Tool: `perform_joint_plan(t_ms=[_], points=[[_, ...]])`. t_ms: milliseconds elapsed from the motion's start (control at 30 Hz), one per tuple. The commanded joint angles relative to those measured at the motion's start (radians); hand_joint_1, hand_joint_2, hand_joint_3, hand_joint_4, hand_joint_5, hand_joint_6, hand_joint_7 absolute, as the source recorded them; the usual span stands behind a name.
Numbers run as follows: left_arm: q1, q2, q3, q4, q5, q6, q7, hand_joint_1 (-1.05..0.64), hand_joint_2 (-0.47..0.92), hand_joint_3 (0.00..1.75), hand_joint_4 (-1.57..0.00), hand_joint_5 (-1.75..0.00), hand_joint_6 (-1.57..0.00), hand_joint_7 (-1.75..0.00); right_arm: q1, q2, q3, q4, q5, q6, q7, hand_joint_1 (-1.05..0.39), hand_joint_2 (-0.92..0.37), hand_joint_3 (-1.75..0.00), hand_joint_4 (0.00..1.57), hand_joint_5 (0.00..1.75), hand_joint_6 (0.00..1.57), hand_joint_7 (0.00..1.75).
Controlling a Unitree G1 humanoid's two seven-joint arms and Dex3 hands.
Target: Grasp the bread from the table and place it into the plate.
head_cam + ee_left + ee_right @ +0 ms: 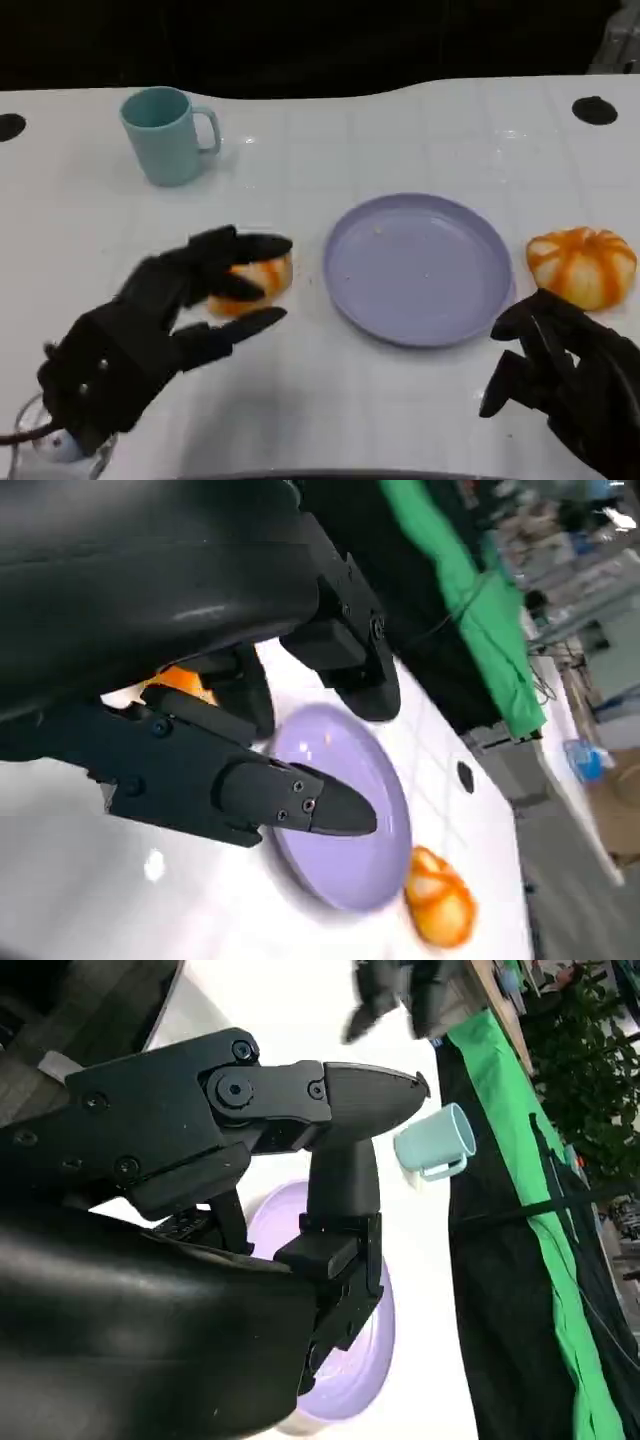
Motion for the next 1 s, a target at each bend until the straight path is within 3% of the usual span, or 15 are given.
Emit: perform_joint_plan(t_ms=[33,100,133,167,233,333,567,1000], points=[[0.001,0.006,0.001,0.025,0.023,-0.028,0.003,-0.5,0.92,0.06,-0.16,-0.9,-0.54,-0.1,-0.005,-0.004,-0.01,0.002,0.004,-0.008,-0.003,-0.43,-0.92,-0.37,0.65,1.75,0.5,1.62],[0.0,0.005,0.002,0.027,0.024,-0.031,0.003,-0.5,0.92,0.06,-0.16,-0.9,-0.54,-0.09,-0.005,-0.004,-0.011,0.002,0.004,-0.008,-0.003,-0.43,-0.92,-0.37,0.65,1.75,0.5,1.62],[-0.05,0.069,-0.021,0.034,0.137,-0.061,0.014,-0.5,0.92,0.06,-0.16,-0.9,-0.55,-0.09,-0.004,-0.006,-0.011,0.002,0.004,-0.008,-0.001,-0.43,-0.92,-0.37,0.65,1.75,0.5,1.62],[-0.096,0.128,-0.045,0.039,0.247,-0.083,0.02,-0.42,0.86,0.03,-0.06,-0.74,-0.44,-0.04,-0.004,-0.008,-0.012,0.0,0.005,-0.004,-0.001,-0.43,-0.92,-0.38,0.65,1.75,0.5,1.62],[-0.154,0.2,-0.078,0.046,0.398,-0.108,0.019,-0.39,0.83,0.01,-0.02,-0.58,-0.35,-0.02,-0.004,-0.01,-0.012,-0.001,0.005,-0.002,0.0,-0.43,-0.92,-0.38,0.65,1.75,0.51,1.62],[-0.187,0.234,-0.107,0.048,0.499,-0.101,0.002,-0.35,0.79,0.01,0.0,-0.41,-0.27,-0.01,-0.002,-0.01,-0.012,-0.004,0.005,0.001,-0.001,-0.43,-0.92,-0.39,0.64,1.75,0.51,1.61],[-0.266,0.244,-0.17,0.094,0.617,-0.067,-0.039,-0.21,0.73,0.01,0.0,-0.31,-0.25,0.0,-0.002,-0.009,-0.011,-0.009,0.003,0.011,-0.01,-0.43,-0.92,-0.4,0.64,1.75,0.51,1.61],[-0.432,0.173,-0.289,0.357,0.703,0.033,-0.115,-0.23,0.73,0.0,-0.01,-0.18,-0.23,0.0,0.001,-0.006,-0.014,-0.012,0.014,0.01,-0.003,-0.42,-0.92,-0.38,0.63,1.75,0.5,1.61]])
